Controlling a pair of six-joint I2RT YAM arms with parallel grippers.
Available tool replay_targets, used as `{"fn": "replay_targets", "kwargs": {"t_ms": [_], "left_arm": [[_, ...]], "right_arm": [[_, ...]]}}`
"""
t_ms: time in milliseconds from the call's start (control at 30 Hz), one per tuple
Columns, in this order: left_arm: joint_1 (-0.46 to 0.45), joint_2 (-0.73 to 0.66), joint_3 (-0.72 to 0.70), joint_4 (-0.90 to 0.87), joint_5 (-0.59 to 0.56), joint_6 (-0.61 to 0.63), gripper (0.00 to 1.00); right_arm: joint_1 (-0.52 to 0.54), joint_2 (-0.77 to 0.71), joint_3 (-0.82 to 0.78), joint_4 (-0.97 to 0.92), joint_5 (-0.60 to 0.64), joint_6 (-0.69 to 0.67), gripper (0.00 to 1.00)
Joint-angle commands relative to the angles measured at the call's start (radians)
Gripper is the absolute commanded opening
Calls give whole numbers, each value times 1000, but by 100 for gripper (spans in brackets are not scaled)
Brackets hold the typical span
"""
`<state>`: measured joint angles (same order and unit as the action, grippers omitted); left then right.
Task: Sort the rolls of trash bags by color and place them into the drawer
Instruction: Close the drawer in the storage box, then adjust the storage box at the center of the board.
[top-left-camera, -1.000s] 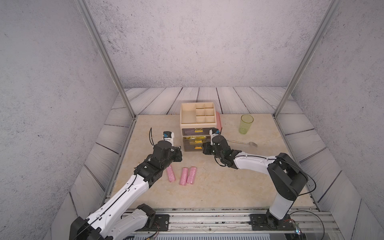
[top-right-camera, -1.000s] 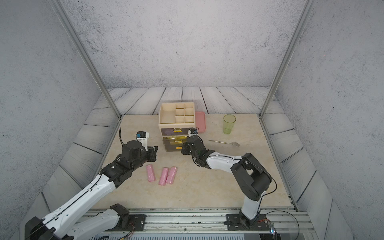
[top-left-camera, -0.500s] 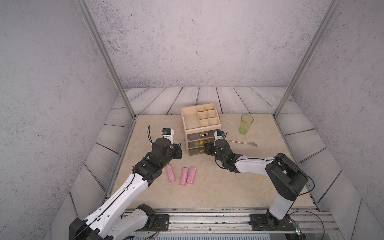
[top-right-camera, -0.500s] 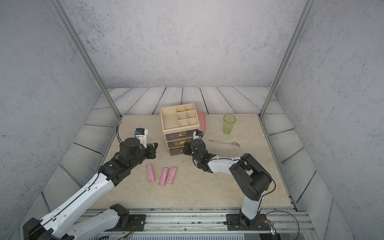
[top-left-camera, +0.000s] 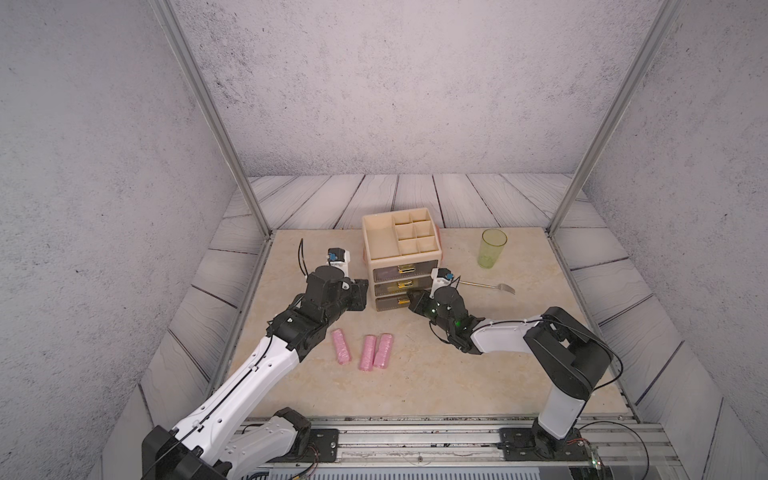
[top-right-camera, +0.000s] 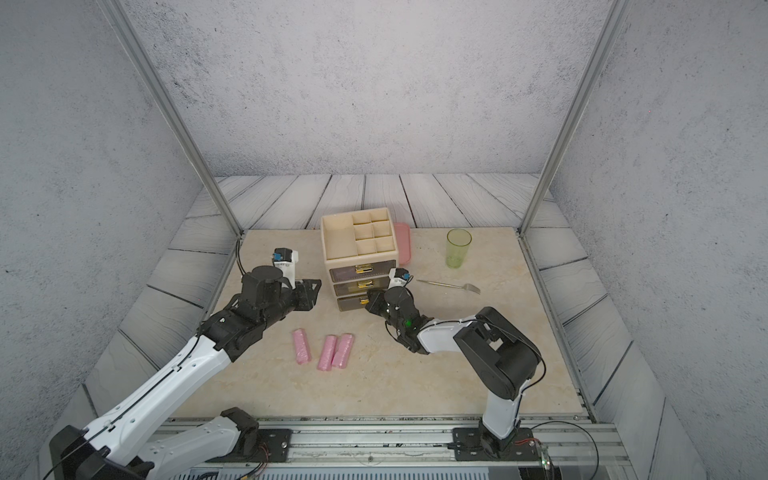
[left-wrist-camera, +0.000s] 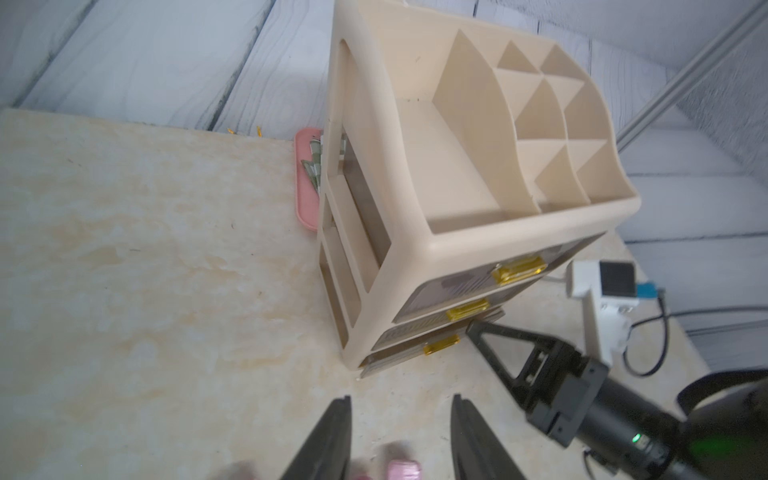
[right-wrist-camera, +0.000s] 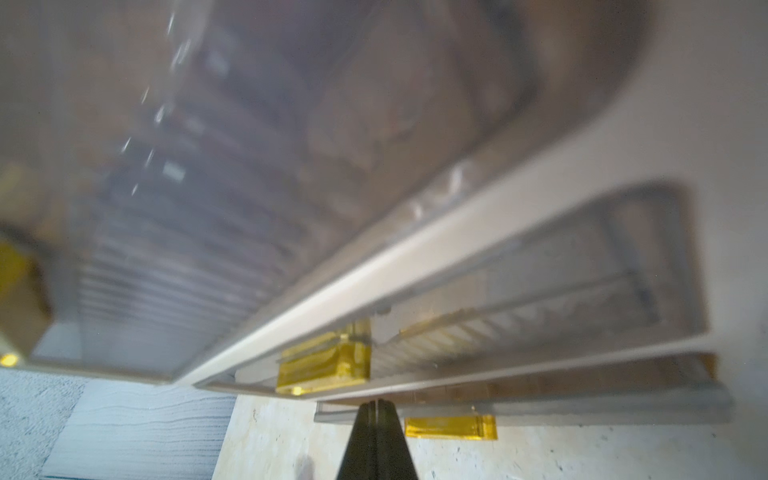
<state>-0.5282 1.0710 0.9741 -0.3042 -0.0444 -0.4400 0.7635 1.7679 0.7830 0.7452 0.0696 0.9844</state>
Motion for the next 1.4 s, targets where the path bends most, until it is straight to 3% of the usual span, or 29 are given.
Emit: {"fn": "replay_targets", "kwargs": {"t_ms": [0, 167, 333, 467, 667, 933, 1200, 1367], "left_arm": [[21, 51, 97, -43, 32, 30, 52], [90, 176, 235, -94, 150, 17, 58], [156, 272, 334, -106, 227, 0, 60], [188, 352, 387, -102, 277, -7, 60], [200, 454, 456, -101, 344, -16, 58], [198, 444, 434, -93, 395, -12, 17], [195, 376, 359, -72, 417, -60, 11], [195, 356, 348, -93, 411, -61, 15]], "right_arm": [[16, -60, -49, 56, -23, 20, 3], [25, -138, -122, 56, -37, 30, 22], [22, -249, -219, 27, 10, 85, 56], [21, -298, -225, -26, -5, 100, 60], [20, -325, -226, -81, -11, 104, 62], [-21, -273, -231, -44, -38, 192, 61], [-58, -104, -200, 121, -123, 344, 39], [-58, -17, -191, 213, -167, 393, 32]]}}
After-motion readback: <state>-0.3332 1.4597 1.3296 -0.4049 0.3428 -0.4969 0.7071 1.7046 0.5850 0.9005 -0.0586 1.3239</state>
